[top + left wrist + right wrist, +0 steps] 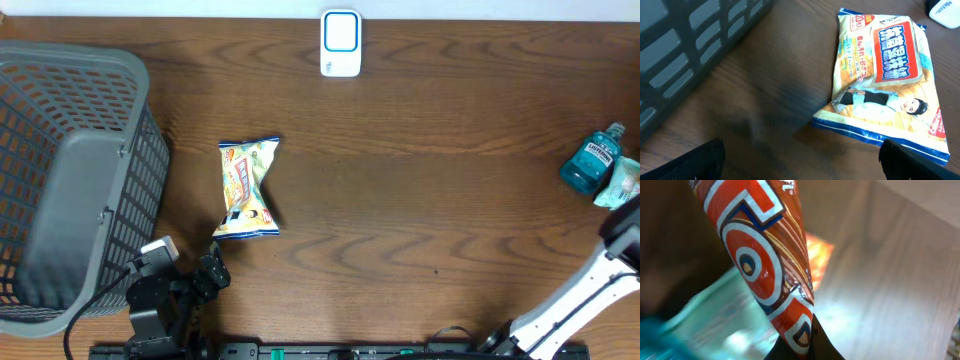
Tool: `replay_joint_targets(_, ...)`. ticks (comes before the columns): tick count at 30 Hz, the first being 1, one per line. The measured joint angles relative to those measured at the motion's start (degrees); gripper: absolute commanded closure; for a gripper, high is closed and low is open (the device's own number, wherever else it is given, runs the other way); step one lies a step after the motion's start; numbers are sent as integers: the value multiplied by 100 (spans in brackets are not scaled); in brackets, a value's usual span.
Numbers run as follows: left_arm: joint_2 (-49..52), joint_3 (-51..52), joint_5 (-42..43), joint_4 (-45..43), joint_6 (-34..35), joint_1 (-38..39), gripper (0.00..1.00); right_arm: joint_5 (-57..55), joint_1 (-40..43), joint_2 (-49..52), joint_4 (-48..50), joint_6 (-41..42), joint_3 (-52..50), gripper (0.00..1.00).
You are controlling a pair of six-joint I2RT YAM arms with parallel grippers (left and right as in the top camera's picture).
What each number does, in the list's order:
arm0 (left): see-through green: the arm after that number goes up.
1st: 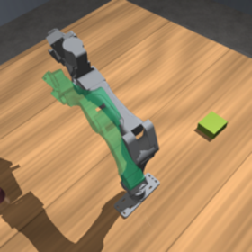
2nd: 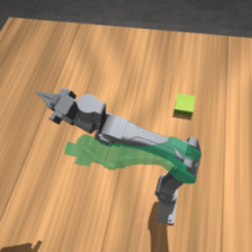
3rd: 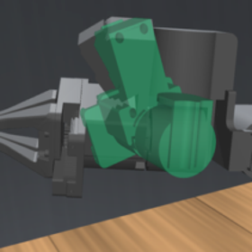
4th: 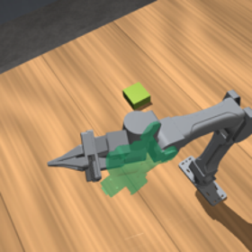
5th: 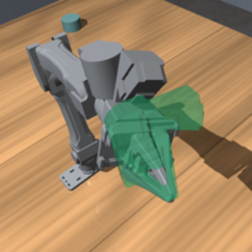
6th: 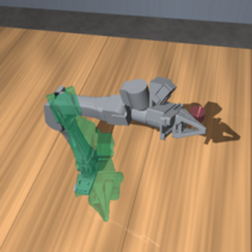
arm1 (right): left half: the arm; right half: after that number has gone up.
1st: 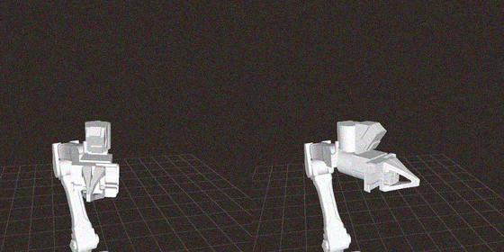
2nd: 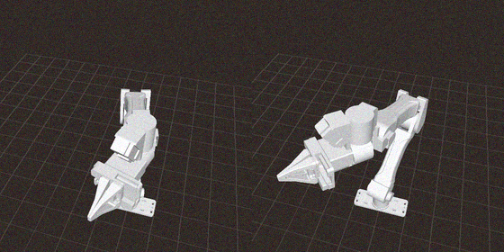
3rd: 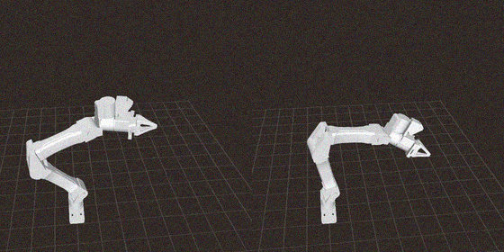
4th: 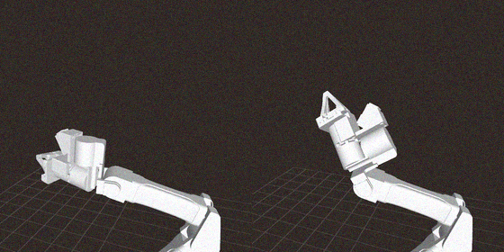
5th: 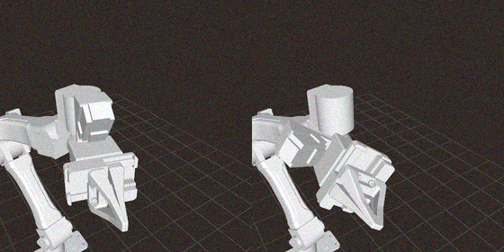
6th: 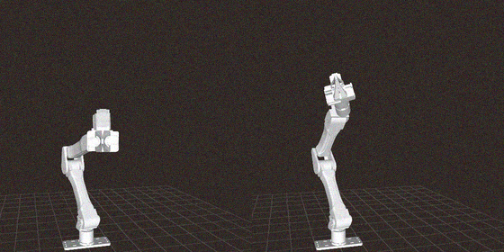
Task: Scan the item barcode
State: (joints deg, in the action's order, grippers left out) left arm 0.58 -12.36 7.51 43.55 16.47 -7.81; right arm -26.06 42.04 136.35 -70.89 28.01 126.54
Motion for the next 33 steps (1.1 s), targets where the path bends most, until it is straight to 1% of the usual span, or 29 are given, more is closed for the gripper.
replay_joint_targets(7,0,0,2,0,0,0,2,586,546,0,118,-17,-317,99)
replay_joint_targets(8,0,0,2,0,0,0,2,629,557,-2,131,-17,-382,93)
replay_joint_targets(11,0,0,0,0,0,0,2,748,551,0,120,-15,-516,69)
replay_joint_targets(12,0,0,0,0,0,0,2,787,535,0,105,-9,-520,63)
replay_joint_targets(13,0,0,0,0,0,0,2,833,520,0,81,-17,-522,53)
replay_joint_targets(14,0,0,0,0,0,0,2,848,501,0,59,-11,-522,46)
replay_joint_targets(16,0,0,2,0,0,0,2,890,455,0,-11,48,-522,34)
replay_joint_targets(18,0,0,0,0,0,0,2,931,417,-2,-70,101,-522,31)
replay_joint_targets(25,0,0,0,0,0,0,2,1349,271,-181,-61,289,-542,30)
replay_joint_targets(30,0,0,0,0,0,0,2,1884,-127,-931,120,350,-566,29)
replay_joint_targets(32,0,0,0,0,0,0,2,2133,-461,-1370,188,365,-564,28)
replay_joint_targets(33,0,0,2,0,0,0,2,2269,-660,-1561,210,367,-562,26)
